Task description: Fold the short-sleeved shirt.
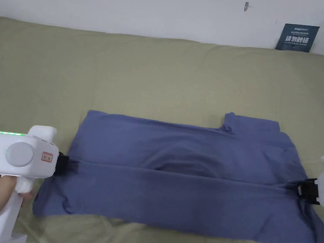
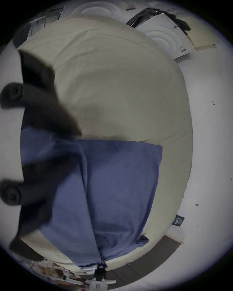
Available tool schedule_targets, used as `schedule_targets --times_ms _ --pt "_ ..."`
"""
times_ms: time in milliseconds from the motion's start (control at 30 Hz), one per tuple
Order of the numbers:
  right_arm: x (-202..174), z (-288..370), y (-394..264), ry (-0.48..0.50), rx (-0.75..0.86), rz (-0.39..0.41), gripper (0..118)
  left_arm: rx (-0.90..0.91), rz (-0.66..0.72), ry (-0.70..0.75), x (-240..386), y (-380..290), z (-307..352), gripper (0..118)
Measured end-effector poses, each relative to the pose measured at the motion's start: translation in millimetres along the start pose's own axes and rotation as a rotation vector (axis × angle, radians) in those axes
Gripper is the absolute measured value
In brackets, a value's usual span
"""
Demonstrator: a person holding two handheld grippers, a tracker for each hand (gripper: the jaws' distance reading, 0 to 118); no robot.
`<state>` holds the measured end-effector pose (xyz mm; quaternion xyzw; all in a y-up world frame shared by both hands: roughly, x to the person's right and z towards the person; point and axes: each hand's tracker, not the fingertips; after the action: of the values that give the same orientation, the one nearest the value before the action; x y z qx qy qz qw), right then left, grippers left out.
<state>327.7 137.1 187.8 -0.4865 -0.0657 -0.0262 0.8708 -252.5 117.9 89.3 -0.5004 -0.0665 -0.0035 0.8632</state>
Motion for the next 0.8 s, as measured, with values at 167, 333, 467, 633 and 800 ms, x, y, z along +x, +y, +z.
schedule_targets --times_ms 167,333,467,633,800 --pt "4 24 -16 -0.053 0.045 0.008 105 0.063 0.036 0.052 -13 -16 24 112" --pt "15 59 -51 -0.035 0.088 -0.039 7 0.097 0.037 0.035 -20 -42 64 0" --pt "16 75 -81 -0.047 0.115 -0.090 0 0.047 0.060 -0.028 -27 -70 69 0" --pt "13 77 -96 -0.024 0.097 -0.071 0 0.054 0.044 -0.018 -24 -85 63 48" --pt "10 74 -97 -0.009 0.094 -0.067 0 0.007 0.067 -0.016 -21 -80 34 118"
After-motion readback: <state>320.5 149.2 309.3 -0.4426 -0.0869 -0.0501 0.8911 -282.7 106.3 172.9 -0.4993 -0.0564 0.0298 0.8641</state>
